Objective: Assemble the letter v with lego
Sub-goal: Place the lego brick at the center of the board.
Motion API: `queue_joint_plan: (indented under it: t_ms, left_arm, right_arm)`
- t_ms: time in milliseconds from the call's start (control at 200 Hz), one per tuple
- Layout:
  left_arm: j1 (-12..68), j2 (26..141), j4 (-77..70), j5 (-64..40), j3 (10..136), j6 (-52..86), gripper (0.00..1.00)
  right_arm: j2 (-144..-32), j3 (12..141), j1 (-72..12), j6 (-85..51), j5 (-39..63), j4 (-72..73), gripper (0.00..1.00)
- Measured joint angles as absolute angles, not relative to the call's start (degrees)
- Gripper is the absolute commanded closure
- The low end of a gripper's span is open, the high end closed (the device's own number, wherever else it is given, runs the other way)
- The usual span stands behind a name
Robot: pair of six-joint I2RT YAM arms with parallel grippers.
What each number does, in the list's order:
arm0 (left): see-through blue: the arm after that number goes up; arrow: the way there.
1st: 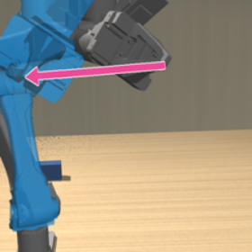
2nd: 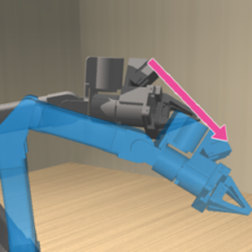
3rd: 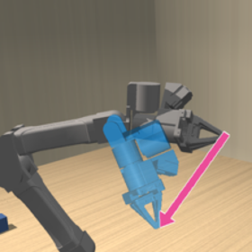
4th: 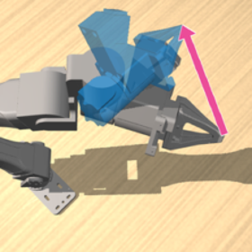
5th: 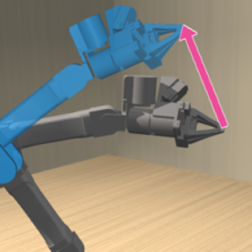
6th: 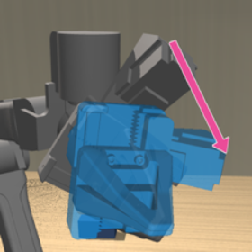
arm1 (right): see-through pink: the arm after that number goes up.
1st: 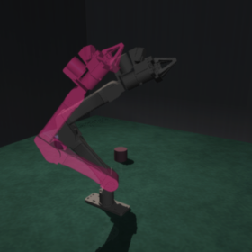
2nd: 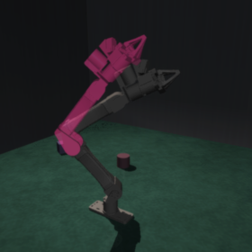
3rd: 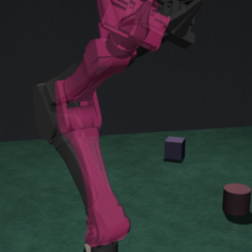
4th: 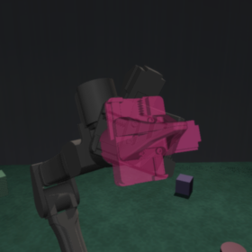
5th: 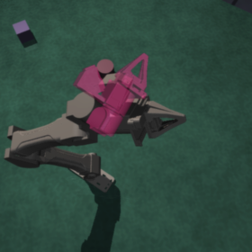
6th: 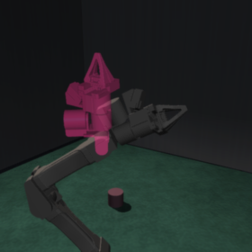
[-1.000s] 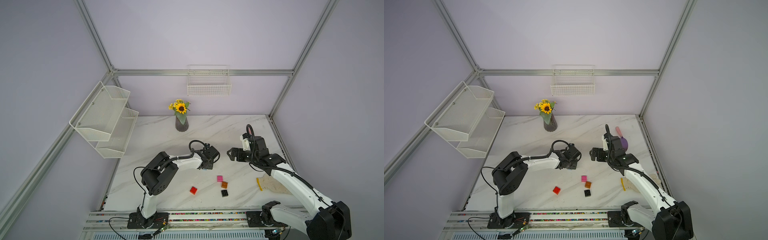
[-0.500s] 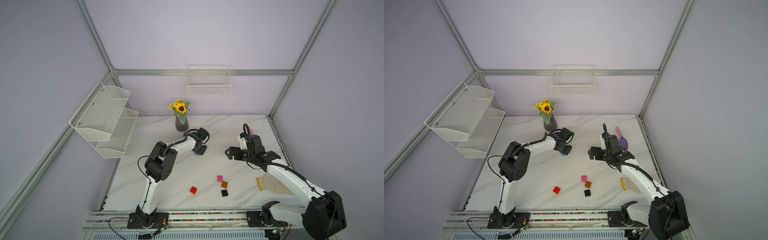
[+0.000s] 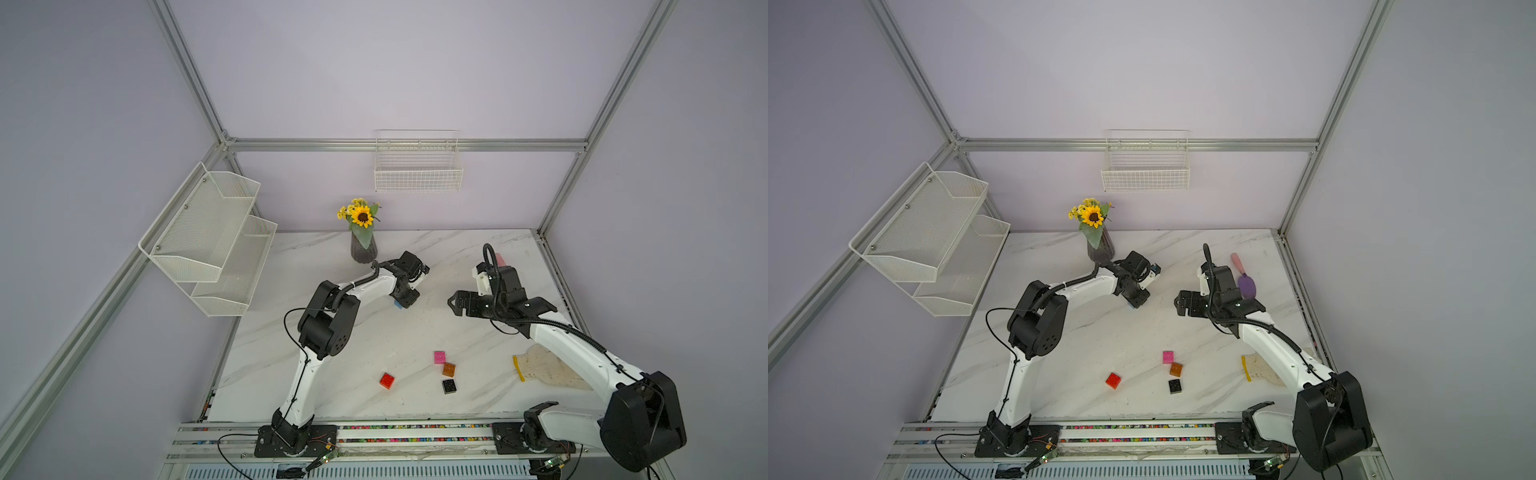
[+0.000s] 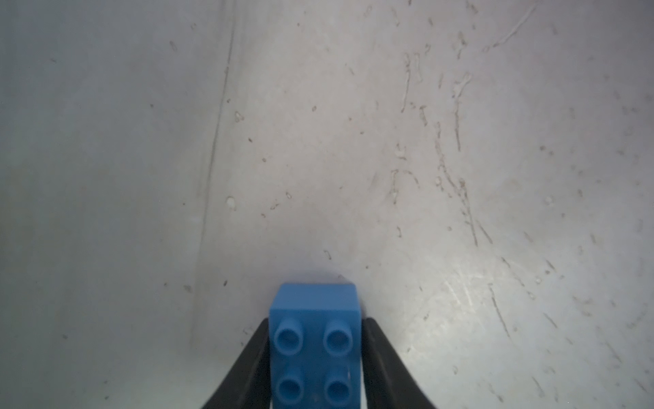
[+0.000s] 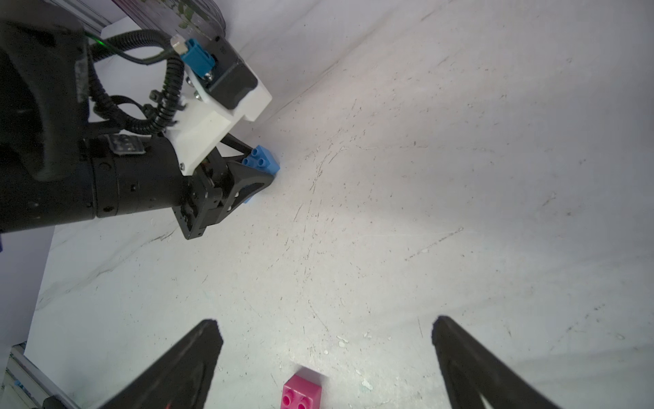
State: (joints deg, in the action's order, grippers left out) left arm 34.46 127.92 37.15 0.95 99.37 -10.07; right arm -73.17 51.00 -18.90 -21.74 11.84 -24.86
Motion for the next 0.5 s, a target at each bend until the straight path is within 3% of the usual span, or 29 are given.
queue_joint_plan:
  t_ms: [190, 285, 500]
  left_arm:
    - [33.7, 126.3, 37.0, 0.6, 96.9, -8.7, 0.34]
    - [33.6, 122.8, 36.8, 2.2, 92.7, -6.2, 0.26]
    - [35.5, 103.0, 34.0, 7.3, 76.1, 2.6, 0.28]
  right_arm:
    - [-74.1, 51.0, -18.9, -21.4, 14.8, -24.2, 0.03]
    - [-73.8, 51.0, -18.9, -20.9, 16.6, -23.8, 0.03]
    - [-70.7, 50.9, -18.9, -19.7, 21.7, -24.1, 0.03]
